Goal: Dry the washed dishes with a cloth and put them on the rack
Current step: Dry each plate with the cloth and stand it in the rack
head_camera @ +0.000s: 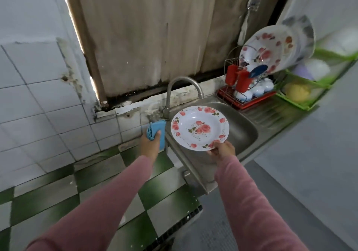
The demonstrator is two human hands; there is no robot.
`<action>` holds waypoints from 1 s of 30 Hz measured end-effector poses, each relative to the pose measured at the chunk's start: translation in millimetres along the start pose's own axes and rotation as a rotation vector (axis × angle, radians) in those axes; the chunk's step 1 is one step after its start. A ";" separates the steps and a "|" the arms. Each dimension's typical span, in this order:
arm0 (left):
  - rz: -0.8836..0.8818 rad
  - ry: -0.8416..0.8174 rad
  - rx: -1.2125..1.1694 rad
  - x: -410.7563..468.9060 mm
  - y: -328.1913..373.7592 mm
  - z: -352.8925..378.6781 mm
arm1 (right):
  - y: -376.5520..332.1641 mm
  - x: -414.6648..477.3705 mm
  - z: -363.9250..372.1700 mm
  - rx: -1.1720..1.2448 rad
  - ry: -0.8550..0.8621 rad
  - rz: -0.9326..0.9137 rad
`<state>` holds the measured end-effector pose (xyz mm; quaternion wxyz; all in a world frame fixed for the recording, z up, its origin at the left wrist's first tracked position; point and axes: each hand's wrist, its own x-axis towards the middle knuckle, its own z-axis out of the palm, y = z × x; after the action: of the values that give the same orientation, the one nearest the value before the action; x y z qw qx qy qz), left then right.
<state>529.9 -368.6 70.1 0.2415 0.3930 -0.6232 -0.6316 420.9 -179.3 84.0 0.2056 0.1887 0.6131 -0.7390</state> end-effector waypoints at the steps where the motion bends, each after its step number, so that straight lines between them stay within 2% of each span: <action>1: 0.003 -0.024 -0.001 2.2 2.9 13.4 | -7.2 5.8 -6.1 -0.010 0.014 -0.023; 10: 0.024 -0.086 -0.013 12.0 27.2 107.6 | -55.0 51.5 -29.3 -0.331 0.116 -0.239; 21: 0.075 -0.099 0.037 18.9 33.3 138.1 | -73.5 63.9 -23.6 -0.760 0.019 -0.585; 23: 0.078 -0.094 0.052 20.0 31.0 135.7 | -72.4 65.4 -21.5 -0.754 0.023 -0.608; 25: 0.072 -0.090 0.056 20.8 28.4 131.7 | -70.6 66.6 -20.2 -0.663 0.010 -0.556; 30: 0.068 -0.064 0.051 20.5 23.8 113.7 | -66.9 69.7 -13.6 -0.186 -0.067 -0.211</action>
<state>423.1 -319.5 79.6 0.2325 0.3574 -0.6595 -0.6191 326.6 -160.1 100.0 0.1636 0.0784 0.6884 -0.7023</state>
